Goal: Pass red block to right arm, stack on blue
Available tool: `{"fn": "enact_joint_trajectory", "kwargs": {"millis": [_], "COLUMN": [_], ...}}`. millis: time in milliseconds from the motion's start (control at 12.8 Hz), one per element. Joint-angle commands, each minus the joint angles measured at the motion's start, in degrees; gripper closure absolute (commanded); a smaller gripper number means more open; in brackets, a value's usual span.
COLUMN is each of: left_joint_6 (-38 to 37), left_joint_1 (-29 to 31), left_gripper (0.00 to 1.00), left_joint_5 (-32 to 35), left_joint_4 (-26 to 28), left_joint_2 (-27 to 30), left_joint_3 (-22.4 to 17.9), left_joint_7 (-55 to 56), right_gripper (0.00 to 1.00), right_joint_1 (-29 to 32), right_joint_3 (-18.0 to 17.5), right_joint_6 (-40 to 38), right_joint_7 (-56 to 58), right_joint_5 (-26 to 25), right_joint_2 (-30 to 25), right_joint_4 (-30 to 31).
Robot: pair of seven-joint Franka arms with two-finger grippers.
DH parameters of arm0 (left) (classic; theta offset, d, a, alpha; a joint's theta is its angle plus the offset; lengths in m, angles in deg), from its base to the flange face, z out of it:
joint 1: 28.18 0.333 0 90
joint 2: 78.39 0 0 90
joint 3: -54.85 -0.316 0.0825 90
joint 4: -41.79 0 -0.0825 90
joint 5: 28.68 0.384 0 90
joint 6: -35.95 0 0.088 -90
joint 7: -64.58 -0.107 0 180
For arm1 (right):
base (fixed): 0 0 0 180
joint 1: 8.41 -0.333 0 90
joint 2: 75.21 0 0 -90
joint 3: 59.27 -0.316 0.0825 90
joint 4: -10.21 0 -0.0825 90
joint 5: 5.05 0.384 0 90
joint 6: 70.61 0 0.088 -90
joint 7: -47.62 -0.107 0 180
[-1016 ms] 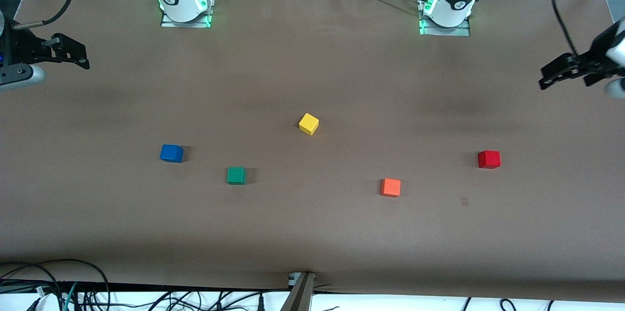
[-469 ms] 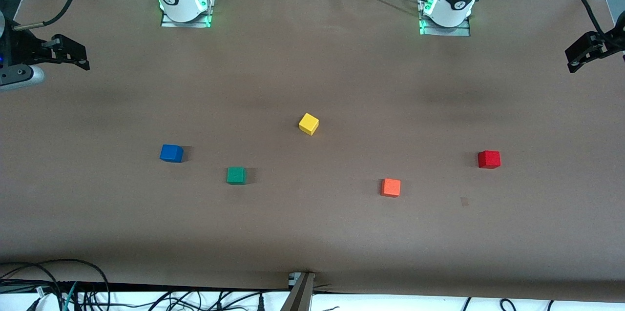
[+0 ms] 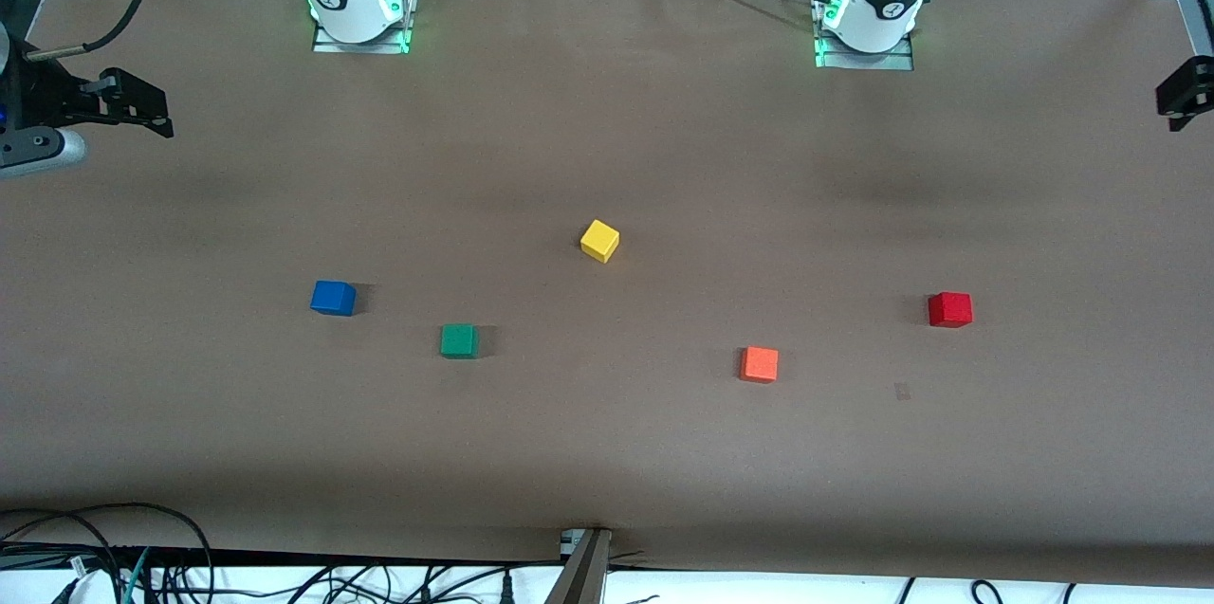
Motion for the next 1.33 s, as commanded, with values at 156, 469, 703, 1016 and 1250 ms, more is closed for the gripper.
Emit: {"fn": "enact_joint_trajectory", "kwargs": {"millis": [156, 469, 703, 1016, 1250], "left_joint_6": [6.68, 14.67, 20.05, 20.14, 20.06], "left_joint_1": [9.34, 16.64, 22.18, 27.37, 30.27], "left_gripper": [0.00, 0.00, 0.00, 0.00, 0.00], "left_joint_5": [1.59, 0.72, -4.27, -16.92, -24.48], "left_joint_4": [-1.64, -1.73, -4.44, -11.66, -11.66], "left_joint_2": [-5.50, -11.03, -17.70, -29.39, -35.02], "left_joint_3": [0.28, 0.37, 0.46, 0.46, 0.46], "left_joint_7": [-28.12, -51.69, -66.09, -88.01, -97.59], "right_gripper": [0.00, 0.00, 0.00, 0.00, 0.00], "right_joint_1": [0.16, -0.02, -0.02, 0.24, 0.24], "right_joint_3": [-0.15, -0.23, -0.23, -0.15, -0.15], "right_joint_6": [1.90, 1.82, 1.99, 2.87, 2.87], "right_joint_7": [-0.38, -0.91, -1.00, -1.09, -1.00], "right_joint_5": [-0.54, -0.36, -0.10, -0.10, -0.18], "right_joint_2": [0.11, 0.11, 0.20, 0.64, 0.81], "right_joint_4": [0.60, 0.60, 0.51, 0.16, 0.16]}}
